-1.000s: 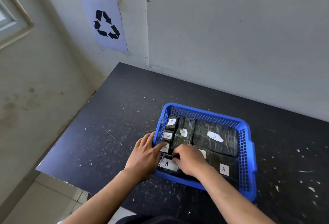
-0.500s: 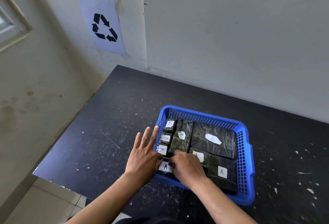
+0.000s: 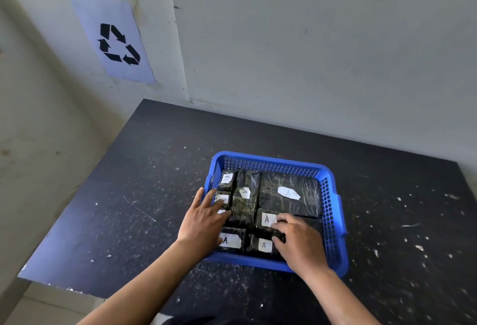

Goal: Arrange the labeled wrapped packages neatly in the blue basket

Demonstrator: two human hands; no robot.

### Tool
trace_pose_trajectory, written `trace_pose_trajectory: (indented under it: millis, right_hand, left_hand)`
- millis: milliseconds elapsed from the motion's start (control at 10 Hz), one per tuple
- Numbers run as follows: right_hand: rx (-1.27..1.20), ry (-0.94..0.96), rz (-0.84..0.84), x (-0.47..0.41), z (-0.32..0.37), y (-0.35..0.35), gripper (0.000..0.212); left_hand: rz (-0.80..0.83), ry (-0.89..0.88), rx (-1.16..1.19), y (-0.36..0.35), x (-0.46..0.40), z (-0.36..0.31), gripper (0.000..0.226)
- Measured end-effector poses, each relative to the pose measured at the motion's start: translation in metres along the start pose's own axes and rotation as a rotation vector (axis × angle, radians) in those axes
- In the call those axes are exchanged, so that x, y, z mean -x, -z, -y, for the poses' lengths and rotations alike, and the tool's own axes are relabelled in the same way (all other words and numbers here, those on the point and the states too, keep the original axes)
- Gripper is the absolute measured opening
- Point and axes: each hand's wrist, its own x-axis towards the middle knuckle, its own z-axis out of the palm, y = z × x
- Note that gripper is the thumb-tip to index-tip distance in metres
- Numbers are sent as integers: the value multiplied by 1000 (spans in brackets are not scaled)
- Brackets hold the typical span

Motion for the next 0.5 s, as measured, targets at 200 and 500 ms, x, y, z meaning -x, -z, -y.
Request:
trace_pose_trajectory:
  millis: [200, 500]
  right_hand:
    - [-54, -39, -69, 14, -1, -10, 34]
    - [-269, -69, -145, 17, 6, 2, 33]
  left_hand:
    - [-86, 8, 50, -6, 3, 0, 58]
    - [-425, 13, 345, 7, 2, 3, 20]
